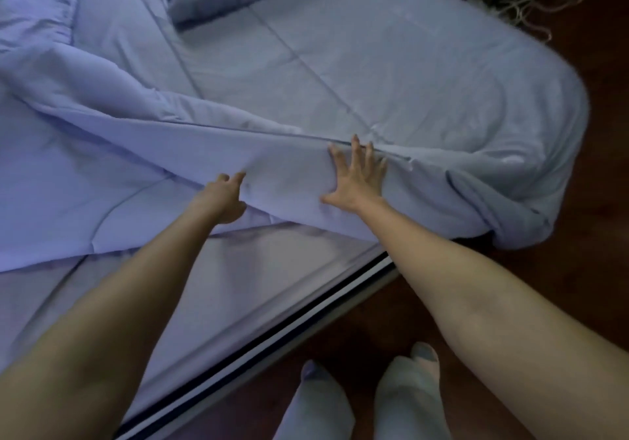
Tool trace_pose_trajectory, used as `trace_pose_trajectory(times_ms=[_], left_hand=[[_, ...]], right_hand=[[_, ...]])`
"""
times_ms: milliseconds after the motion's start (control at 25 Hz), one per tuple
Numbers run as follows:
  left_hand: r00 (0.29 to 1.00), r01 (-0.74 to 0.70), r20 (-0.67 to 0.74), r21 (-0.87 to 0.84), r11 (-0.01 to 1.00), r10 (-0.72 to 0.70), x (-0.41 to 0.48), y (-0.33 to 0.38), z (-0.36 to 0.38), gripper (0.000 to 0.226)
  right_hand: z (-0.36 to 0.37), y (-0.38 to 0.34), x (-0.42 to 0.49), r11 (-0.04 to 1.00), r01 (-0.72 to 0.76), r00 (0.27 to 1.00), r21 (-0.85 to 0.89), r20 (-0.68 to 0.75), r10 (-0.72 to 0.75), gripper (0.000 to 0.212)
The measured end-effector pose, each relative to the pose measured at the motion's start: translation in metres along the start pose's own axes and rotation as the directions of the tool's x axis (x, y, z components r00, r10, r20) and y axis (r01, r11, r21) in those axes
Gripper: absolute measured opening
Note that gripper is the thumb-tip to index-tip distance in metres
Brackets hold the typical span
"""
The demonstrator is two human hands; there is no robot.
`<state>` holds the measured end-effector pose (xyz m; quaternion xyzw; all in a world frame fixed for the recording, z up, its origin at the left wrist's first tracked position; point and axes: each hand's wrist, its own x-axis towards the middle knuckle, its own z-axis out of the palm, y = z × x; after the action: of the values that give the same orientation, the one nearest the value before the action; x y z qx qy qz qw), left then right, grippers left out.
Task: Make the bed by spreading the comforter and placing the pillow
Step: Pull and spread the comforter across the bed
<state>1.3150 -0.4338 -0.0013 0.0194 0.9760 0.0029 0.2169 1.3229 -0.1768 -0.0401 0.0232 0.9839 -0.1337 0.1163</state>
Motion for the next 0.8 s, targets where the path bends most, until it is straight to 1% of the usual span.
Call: trace_pose_trajectory(times_ms=[40, 80, 120, 160, 240, 320, 400, 440, 520, 600, 680, 760, 800], left_hand=[[1.000, -0.005, -0.006, -0.018, 1.000, 0.005, 0.006, -0.009, 0.005, 0.072], [0.999, -0.007, -0.031, -0.044, 0.999, 0.006, 0.011, -0.015, 0.010, 0.071], [0.998, -0.003, -0.067, -0.081, 0.997, -0.003, 0.016, -0.021, 0.014, 0.070], [0.994, 0.006, -0.108, -0.135, 0.991, -0.021, 0.019, -0.024, 0.017, 0.070], [0.982, 0.020, -0.176, -0.280, 0.960, -0.072, 0.027, -0.023, 0.018, 0.071], [0.969, 0.065, -0.184, -0.450, 0.891, -0.164, 0.031, -0.017, 0.014, 0.074], [0.946, 0.167, -0.125, -0.607, 0.777, -0.300, 0.034, -0.010, 0.008, 0.079], [0.927, 0.220, -0.089, -0.656, 0.722, -0.364, 0.037, -0.008, 0.008, 0.084], [0.881, 0.321, -0.031, -0.694, 0.644, -0.472, 0.041, -0.006, 0.009, 0.092], [0.839, 0.413, 0.032, -0.688, 0.597, -0.543, 0.039, -0.009, 0.013, 0.098], [0.806, 0.477, 0.078, -0.672, 0.566, -0.587, 0.032, -0.016, 0.020, 0.093], [0.793, 0.494, 0.075, -0.659, 0.566, -0.605, 0.017, -0.023, 0.027, 0.082], [0.791, 0.486, 0.048, -0.656, 0.578, -0.610, 0.007, -0.025, 0.030, 0.074]], right_hand=[[0.003, -0.007, 0.001, 0.999, -0.028, 0.999, -0.031, -0.025, 0.028, 0.104], [0.002, -0.011, 0.004, 0.999, -0.049, 0.998, -0.023, -0.049, 0.047, 0.099], [0.000, -0.013, 0.006, 0.999, -0.044, 0.997, 0.007, -0.063, 0.045, 0.088], [-0.004, -0.014, 0.009, 0.999, -0.007, 0.998, 0.040, -0.061, 0.009, 0.073], [-0.009, -0.010, 0.009, 0.990, 0.116, 0.993, 0.081, -0.042, -0.113, 0.045], [-0.010, -0.005, -0.002, 0.977, 0.161, 0.987, 0.138, -0.031, -0.158, 0.034], [-0.006, -0.003, -0.018, 0.962, 0.184, 0.982, 0.200, 0.008, -0.189, 0.026], [-0.002, -0.002, -0.027, 0.952, 0.201, 0.974, 0.230, 0.055, -0.219, 0.021], [0.005, 0.000, -0.045, 0.931, 0.220, 0.934, 0.291, 0.213, -0.287, 0.015], [0.016, 0.005, -0.061, 0.927, 0.196, 0.855, 0.320, 0.408, -0.322, 0.011], [0.030, 0.014, -0.078, 0.930, 0.151, 0.757, 0.334, 0.566, -0.326, 0.021], [0.040, 0.023, -0.090, 0.935, 0.140, 0.686, 0.325, 0.649, -0.328, 0.021], [0.042, 0.025, -0.091, 0.939, 0.169, 0.658, 0.301, 0.675, -0.334, 0.020]])
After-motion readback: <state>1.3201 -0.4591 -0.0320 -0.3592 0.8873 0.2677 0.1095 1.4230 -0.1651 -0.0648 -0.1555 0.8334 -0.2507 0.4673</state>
